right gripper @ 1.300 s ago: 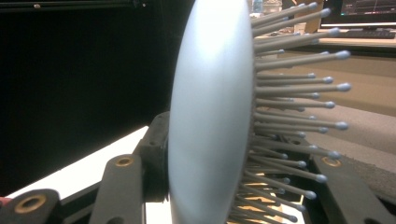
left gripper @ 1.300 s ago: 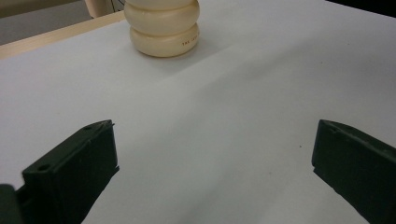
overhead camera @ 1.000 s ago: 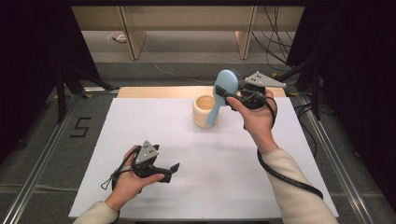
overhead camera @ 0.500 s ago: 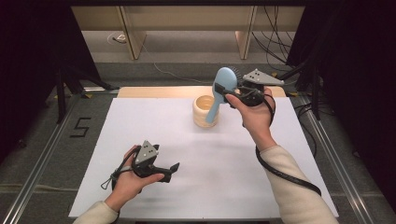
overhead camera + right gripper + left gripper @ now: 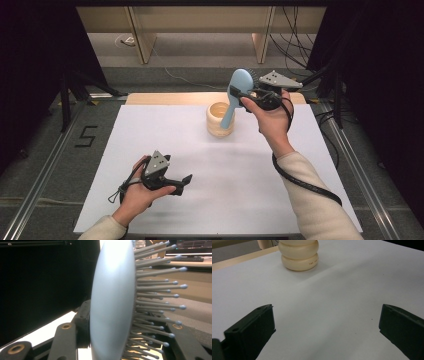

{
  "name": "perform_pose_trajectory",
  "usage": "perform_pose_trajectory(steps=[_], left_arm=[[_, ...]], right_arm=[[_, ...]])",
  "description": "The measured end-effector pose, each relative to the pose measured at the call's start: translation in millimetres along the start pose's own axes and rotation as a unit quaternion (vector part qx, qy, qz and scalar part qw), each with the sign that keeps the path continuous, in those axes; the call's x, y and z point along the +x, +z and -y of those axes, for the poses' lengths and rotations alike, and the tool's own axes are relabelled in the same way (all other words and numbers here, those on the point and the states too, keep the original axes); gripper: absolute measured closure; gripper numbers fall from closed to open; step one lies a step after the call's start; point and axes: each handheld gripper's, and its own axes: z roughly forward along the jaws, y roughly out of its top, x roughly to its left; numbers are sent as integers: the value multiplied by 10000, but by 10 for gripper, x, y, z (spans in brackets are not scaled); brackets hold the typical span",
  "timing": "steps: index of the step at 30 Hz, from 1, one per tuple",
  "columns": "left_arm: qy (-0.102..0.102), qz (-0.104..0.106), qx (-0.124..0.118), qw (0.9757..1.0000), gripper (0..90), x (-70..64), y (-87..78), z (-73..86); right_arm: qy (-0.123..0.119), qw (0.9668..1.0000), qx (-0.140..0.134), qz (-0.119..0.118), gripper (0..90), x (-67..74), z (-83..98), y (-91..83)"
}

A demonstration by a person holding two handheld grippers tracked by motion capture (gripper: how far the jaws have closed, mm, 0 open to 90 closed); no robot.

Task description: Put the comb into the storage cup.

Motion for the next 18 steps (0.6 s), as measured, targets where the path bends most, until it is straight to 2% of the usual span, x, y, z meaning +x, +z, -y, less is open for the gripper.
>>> perform_pose_trajectory(steps=[18], left_arm=[[-12,10,-15,10000,0,1,1,0]], right_arm=[[35,10000,-26,46,505,-13,-61,88]])
